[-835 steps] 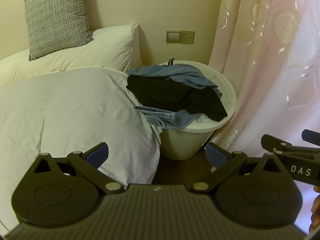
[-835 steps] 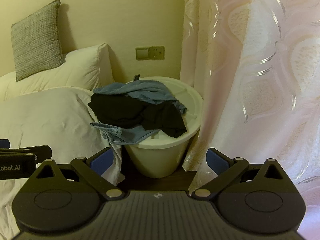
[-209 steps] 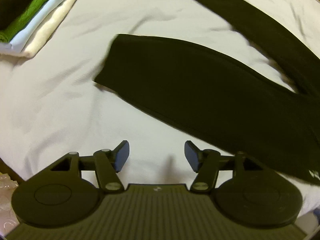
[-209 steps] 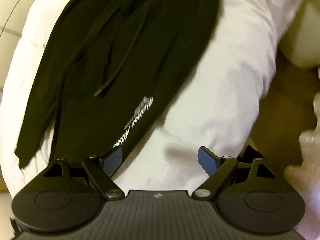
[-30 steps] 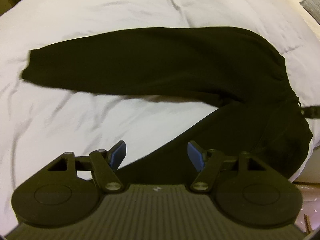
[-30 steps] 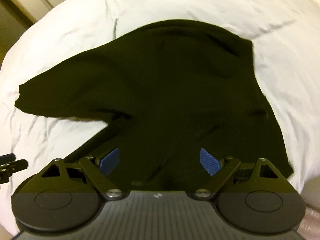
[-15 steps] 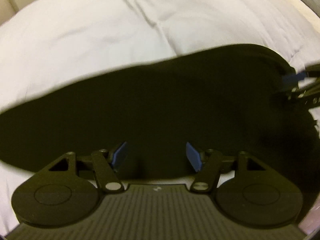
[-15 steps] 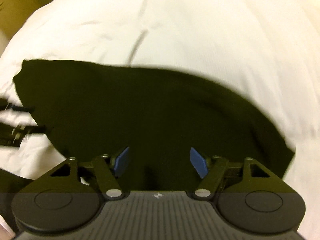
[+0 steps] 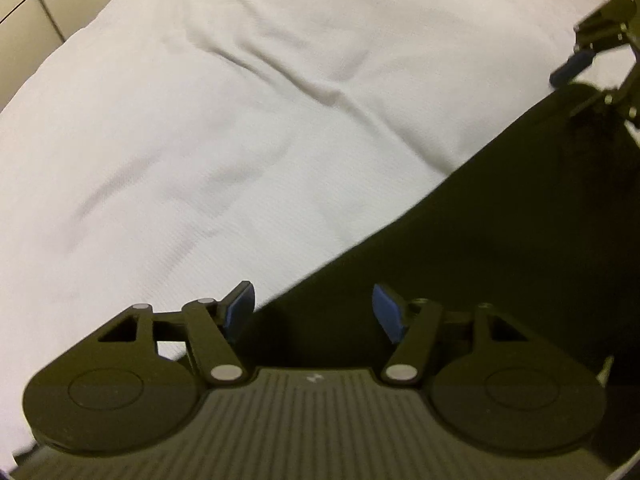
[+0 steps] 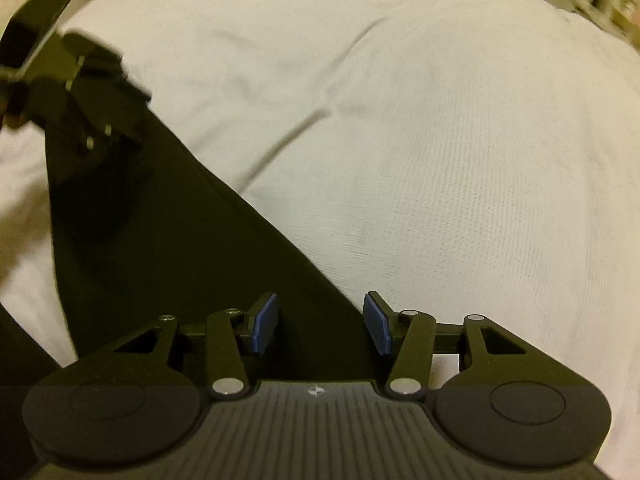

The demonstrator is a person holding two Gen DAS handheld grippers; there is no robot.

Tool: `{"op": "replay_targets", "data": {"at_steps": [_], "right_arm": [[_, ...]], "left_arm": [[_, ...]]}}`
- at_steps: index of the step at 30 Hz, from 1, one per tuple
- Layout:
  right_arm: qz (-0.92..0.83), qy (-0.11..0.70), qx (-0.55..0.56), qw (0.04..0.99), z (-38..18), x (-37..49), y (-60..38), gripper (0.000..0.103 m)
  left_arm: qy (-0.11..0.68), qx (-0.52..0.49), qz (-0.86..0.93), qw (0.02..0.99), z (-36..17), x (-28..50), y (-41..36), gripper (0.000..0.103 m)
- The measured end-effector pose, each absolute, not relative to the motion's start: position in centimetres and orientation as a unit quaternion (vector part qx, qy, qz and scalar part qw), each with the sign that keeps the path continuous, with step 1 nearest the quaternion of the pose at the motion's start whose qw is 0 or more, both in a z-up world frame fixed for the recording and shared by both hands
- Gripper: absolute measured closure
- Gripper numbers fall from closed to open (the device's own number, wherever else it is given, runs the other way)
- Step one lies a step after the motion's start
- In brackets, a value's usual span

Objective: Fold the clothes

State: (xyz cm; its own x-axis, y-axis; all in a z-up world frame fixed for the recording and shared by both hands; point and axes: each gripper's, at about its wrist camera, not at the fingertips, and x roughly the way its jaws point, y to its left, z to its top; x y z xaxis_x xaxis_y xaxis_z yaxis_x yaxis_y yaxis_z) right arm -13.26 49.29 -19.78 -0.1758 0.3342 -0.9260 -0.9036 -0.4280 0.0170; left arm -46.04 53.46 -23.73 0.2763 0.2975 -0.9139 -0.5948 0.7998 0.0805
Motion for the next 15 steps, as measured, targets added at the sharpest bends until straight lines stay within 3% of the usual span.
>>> {"op": "replay_targets", "data": {"at_steps": [3, 5, 6, 7, 9, 15], "right_arm": [[0.699, 0.314, -0.489, 0.418, -20.9, -12.8, 50.3, 0.052], [0.698, 0.313, -0.501, 0.405, -21.4, -12.6, 50.5, 0.062], [0.697, 0.311, -0.507, 0.401, -21.6, -12.6, 50.6, 0.073], [0.697, 0.311, -0.511, 0.396, -21.7, -12.6, 50.6, 0.077], [0.698, 0.312, -0.517, 0.386, -21.7, -12.6, 50.5, 0.096], [0.705, 0.262, -0.505, 0.424, -18.3, -13.5, 46.7, 0.101]], "left_arm": [[0.555, -0.139, 0.272, 0.774, -26.1, -46.3, 55.2, 0.037], [0.566, -0.140, 0.261, 0.769, -27.2, -46.6, 55.8, 0.038], [0.570, -0.139, 0.255, 0.768, -27.4, -46.5, 55.8, 0.048], [0.574, -0.137, 0.249, 0.768, -27.5, -46.4, 55.6, 0.070], [0.581, -0.133, 0.238, 0.767, -27.7, -46.2, 55.3, 0.099], [0.537, -0.082, 0.304, 0.783, -21.9, -47.6, 50.3, 0.102]]}}
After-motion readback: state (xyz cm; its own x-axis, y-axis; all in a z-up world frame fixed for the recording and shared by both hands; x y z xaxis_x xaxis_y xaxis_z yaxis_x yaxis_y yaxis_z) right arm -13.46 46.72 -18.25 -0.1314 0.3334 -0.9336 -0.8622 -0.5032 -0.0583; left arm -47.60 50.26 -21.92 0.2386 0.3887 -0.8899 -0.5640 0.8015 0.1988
